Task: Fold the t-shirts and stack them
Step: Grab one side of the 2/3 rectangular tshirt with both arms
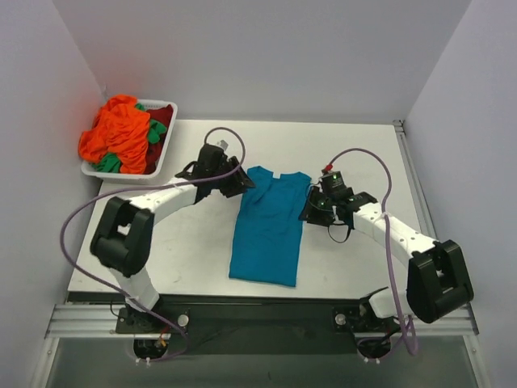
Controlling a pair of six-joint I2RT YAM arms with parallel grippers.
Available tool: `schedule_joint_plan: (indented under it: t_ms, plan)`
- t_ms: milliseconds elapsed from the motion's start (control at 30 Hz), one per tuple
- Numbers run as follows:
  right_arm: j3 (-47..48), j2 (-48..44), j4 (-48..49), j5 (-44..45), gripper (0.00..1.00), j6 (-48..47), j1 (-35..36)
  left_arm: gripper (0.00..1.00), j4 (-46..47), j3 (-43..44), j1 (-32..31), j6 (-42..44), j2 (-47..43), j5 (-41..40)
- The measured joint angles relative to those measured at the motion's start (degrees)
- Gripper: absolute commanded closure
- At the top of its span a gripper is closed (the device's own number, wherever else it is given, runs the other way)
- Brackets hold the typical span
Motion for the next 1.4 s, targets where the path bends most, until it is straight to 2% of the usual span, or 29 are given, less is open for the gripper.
schedule_joint_plan:
  t_ms: [233,367,567,800,933,1067,1133,1333,1400]
  plan:
    - [-15.1,-14.6,-2.6,-0.3,0.65,5.0,6.1,0.47,-3.9,-19.7,-5.0,-0.2,-28.5,-9.0]
    - [-22.3,-22.8,-4.2,-0.1,0.58,9.2,11.1,0.45,-6.6,-30.6,-8.6,-0.3,-35.5,-11.8]
    - [-29.9,-28.9,-2.9,0.2,0.59,17.4,19.1,0.43,-10.6,-43.7,-12.0,-1.9,-44.4,-12.5]
    - [-32.9,-28.2,3.7,1.6,0.59,26.0,25.6,0.45,-9.1,-48.9,-20.0,-5.6,-49.4,-12.1]
    - [-32.9,-25.6,7.6,3.3,0.62,30.6,27.6,0.49,-10.0,-50.5,-20.1,-7.0,-51.5,-12.7]
    - [-32.9,-24.1,9.4,6.6,0.70,34.8,32.4,0.52,-10.5,-51.4,-20.1,-7.5,-53.7,-13.4]
    - [-32.9,-23.9,9.3,8.1,0.71,36.8,34.2,0.53,-10.2,-52.5,-20.1,-7.8,-54.3,-13.6]
    - [-35.3,-27.0,10.3,10.2,0.71,41.1,35.6,0.57,-7.3,-53.3,-20.1,-9.0,-53.3,-13.0]
    - [-36.1,-28.7,9.7,10.9,0.75,41.6,35.6,0.59,-6.1,-53.3,-20.2,-9.2,-52.2,-12.9]
